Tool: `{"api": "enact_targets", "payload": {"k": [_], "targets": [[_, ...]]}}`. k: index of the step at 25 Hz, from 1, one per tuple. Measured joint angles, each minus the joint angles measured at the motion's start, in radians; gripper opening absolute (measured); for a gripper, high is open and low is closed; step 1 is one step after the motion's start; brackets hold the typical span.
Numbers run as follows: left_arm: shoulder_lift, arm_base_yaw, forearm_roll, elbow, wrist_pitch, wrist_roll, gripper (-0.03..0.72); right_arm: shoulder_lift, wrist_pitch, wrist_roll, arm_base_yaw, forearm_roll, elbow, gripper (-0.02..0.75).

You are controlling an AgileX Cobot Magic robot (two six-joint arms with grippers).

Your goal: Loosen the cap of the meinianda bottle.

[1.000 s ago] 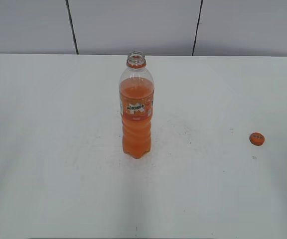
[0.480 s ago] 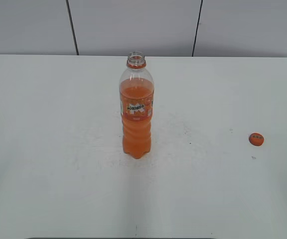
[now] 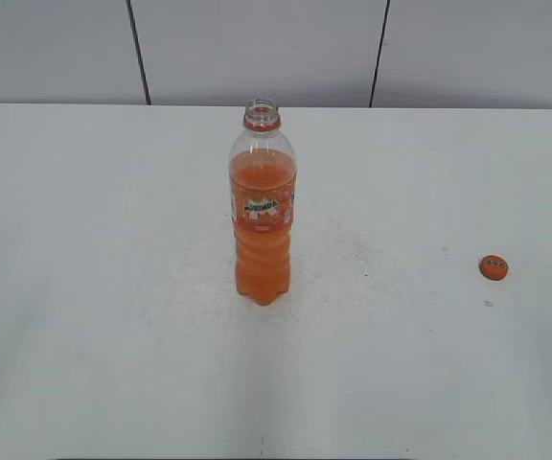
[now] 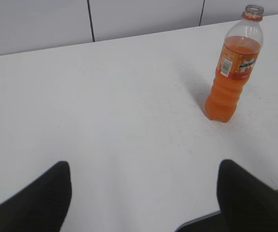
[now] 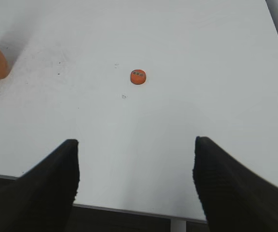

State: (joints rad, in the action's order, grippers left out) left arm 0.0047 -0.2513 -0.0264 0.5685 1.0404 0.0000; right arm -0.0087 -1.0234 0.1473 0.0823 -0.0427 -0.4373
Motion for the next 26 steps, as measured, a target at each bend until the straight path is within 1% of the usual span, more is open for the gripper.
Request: {"api": "enact_targets", "payload": {"k": [4,6,9,11,13,16,26], "targets": [[0.000,0.001,0.004,0.000,0.000,0.000,0.561,0.000,0.000,0.000,0.000,0.001,0.001,0.554],[-0.005,0.021,0.005,0.000,-0.003,0.000,0.561,0.000,0.000,0.000,0.000,0.001,0.001,0.554],[-0.008,0.099,0.005,0.000,-0.003,0.000,0.561,0.000,0.001,0.001,-0.004,0.002,0.001,0.554],[-0.008,0.163,0.005,0.000,-0.004,0.000,0.561,0.000,0.002,0.001,-0.021,0.005,0.001,0.554],[-0.009,0.205,0.004,0.000,-0.005,0.000,0.559,0.000,0.002,0.001,-0.043,0.006,0.001,0.554],[-0.009,0.214,0.003,0.000,-0.005,0.000,0.554,0.000,0.002,0.001,-0.055,0.007,0.001,0.554],[-0.009,0.217,0.002,0.000,-0.005,0.000,0.552,0.000,0.003,0.001,-0.056,0.008,0.001,0.554]]}}
